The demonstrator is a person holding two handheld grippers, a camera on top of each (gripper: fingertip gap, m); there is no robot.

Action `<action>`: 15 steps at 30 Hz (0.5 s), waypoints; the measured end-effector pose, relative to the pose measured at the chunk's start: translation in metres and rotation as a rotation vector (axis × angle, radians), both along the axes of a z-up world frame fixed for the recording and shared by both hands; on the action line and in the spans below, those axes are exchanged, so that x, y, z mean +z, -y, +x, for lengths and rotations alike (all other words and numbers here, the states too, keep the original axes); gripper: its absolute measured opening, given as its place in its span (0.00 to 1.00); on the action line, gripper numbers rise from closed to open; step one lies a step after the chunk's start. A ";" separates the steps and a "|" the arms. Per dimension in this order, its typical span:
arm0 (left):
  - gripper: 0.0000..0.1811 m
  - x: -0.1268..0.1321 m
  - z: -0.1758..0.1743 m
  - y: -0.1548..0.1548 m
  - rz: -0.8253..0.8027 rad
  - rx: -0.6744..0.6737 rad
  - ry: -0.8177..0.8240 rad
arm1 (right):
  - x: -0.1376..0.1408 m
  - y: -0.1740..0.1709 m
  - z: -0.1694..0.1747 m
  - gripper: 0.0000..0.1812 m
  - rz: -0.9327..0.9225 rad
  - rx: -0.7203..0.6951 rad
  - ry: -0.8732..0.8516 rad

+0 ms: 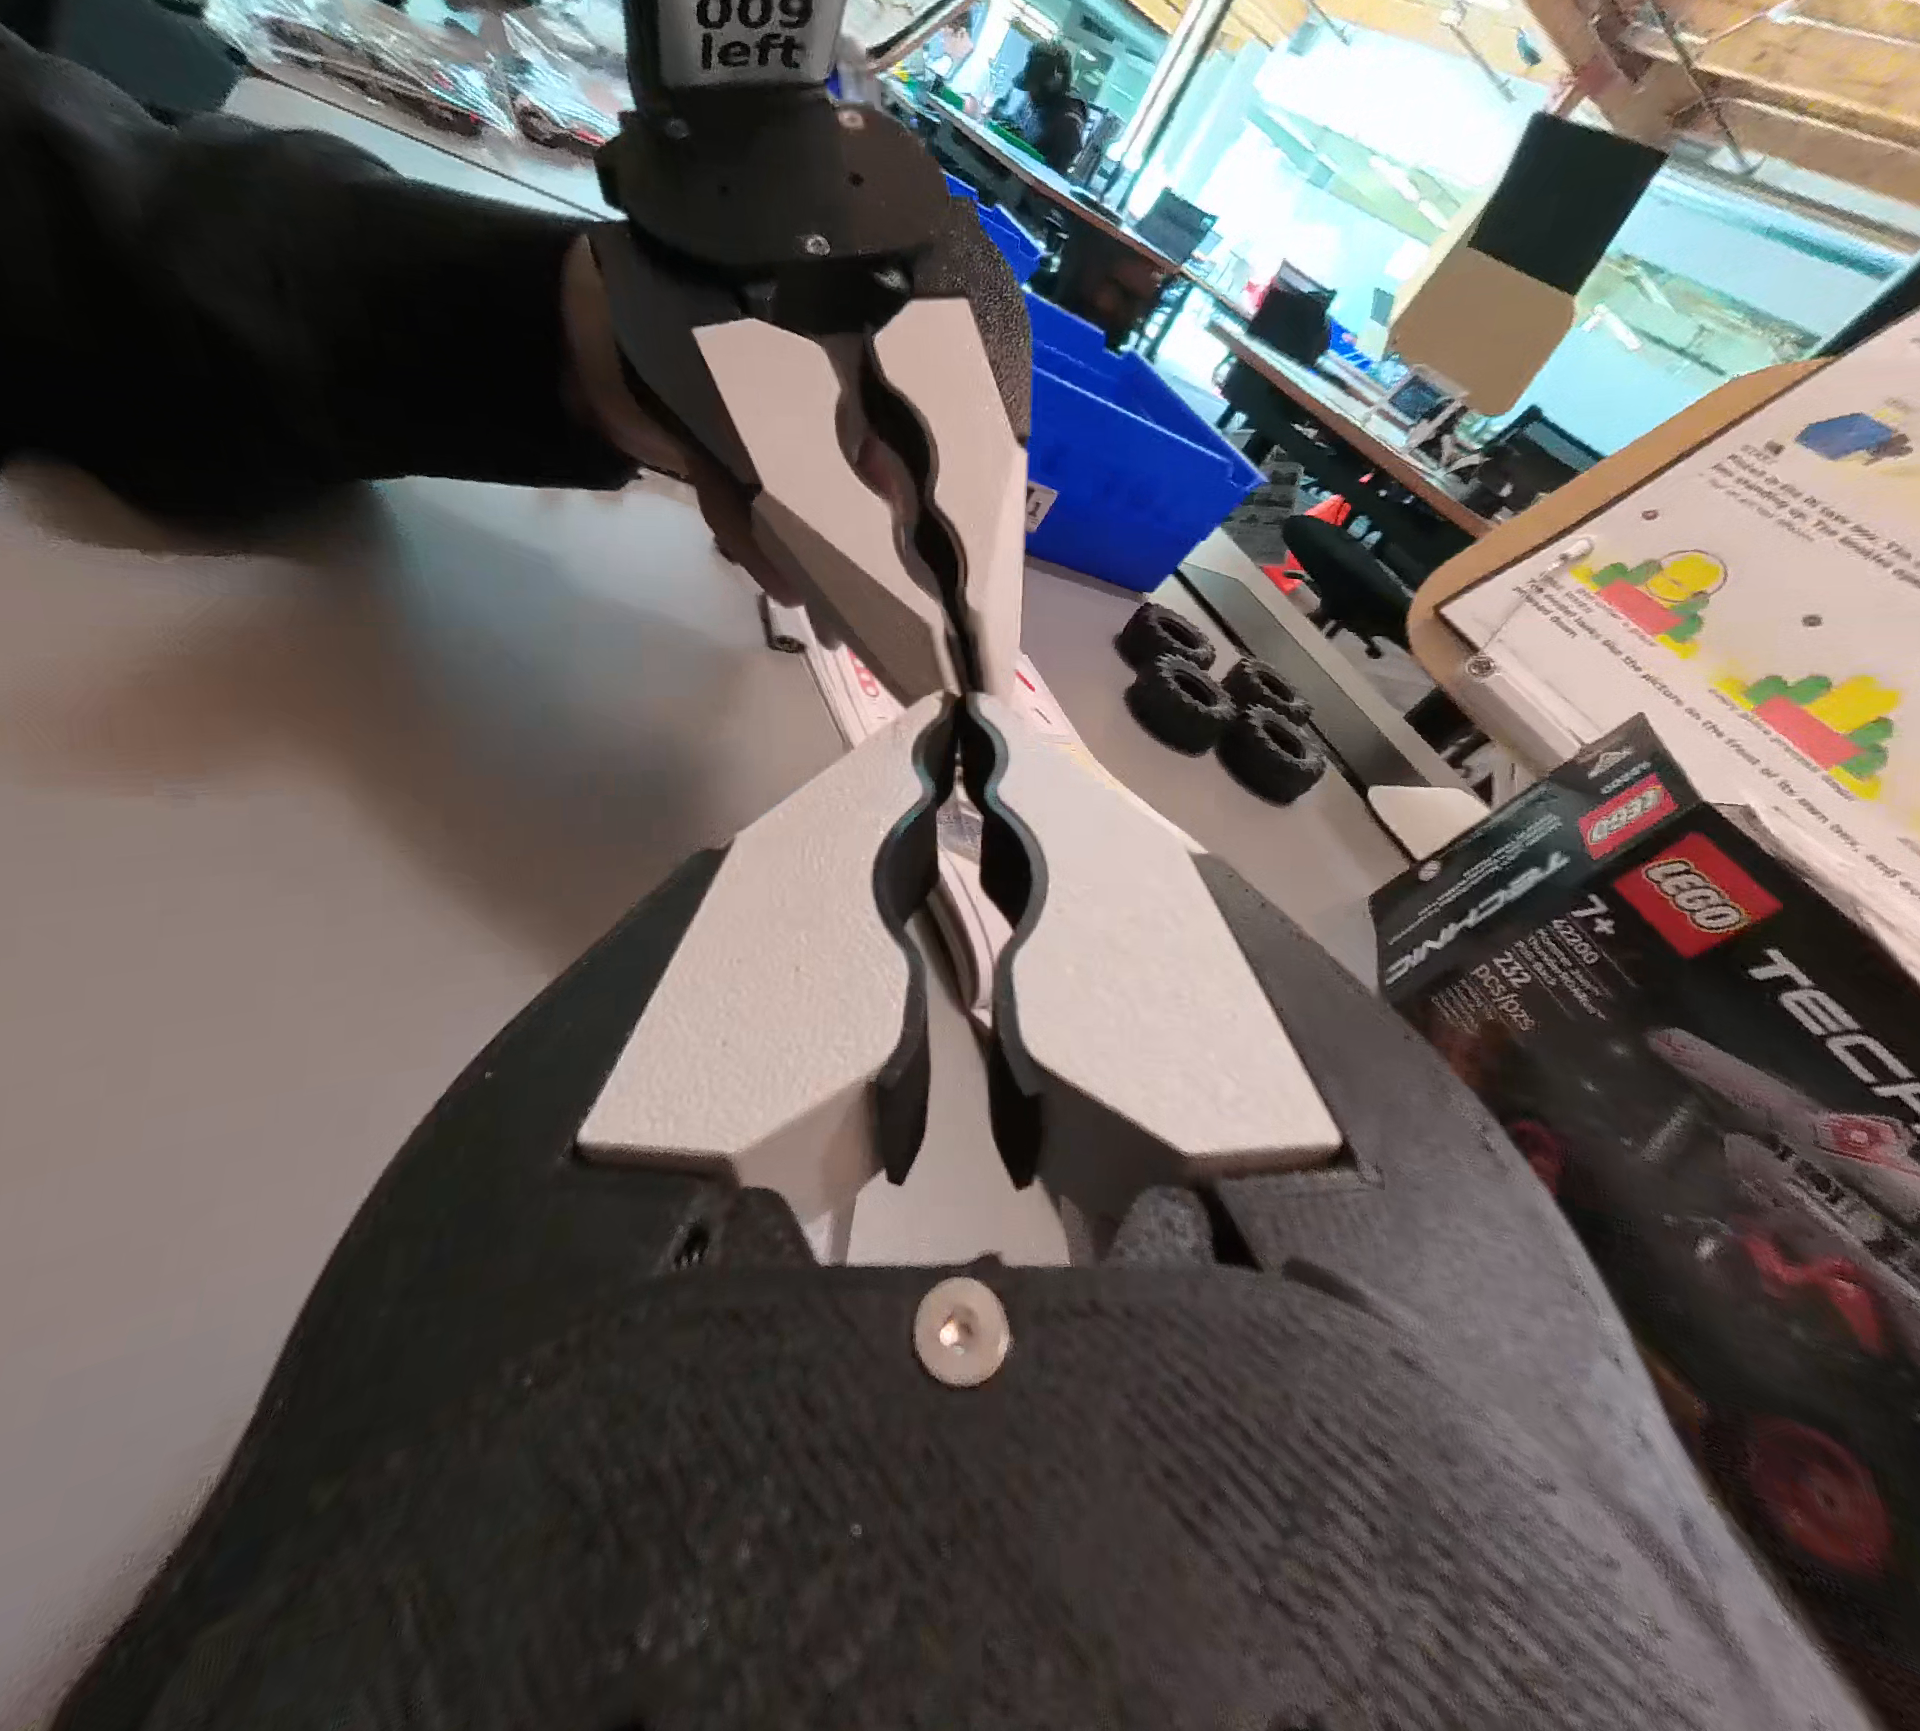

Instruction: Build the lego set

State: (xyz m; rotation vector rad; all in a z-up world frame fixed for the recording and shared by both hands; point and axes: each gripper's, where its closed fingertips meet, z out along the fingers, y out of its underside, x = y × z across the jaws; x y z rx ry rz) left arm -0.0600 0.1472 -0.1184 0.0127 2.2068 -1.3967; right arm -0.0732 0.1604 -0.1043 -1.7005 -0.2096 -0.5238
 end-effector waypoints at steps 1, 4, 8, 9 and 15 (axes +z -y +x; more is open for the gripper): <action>0.00 -0.003 0.001 -0.001 0.018 0.009 -0.003 | -0.003 -0.001 0.001 0.00 -0.012 -0.006 0.019; 0.00 -0.009 -0.001 -0.001 0.033 -0.010 -0.046 | -0.011 -0.002 0.000 0.00 -0.048 0.013 -0.009; 0.00 -0.030 -0.009 -0.013 0.131 -0.048 -0.152 | -0.030 0.012 0.002 0.00 -0.202 0.071 -0.096; 0.00 -0.034 -0.009 -0.017 0.147 -0.052 -0.176 | -0.033 0.019 0.006 0.00 -0.233 0.062 -0.133; 0.00 -0.046 -0.003 -0.028 0.176 -0.007 -0.248 | -0.046 0.069 0.057 0.02 -0.354 -0.217 -0.314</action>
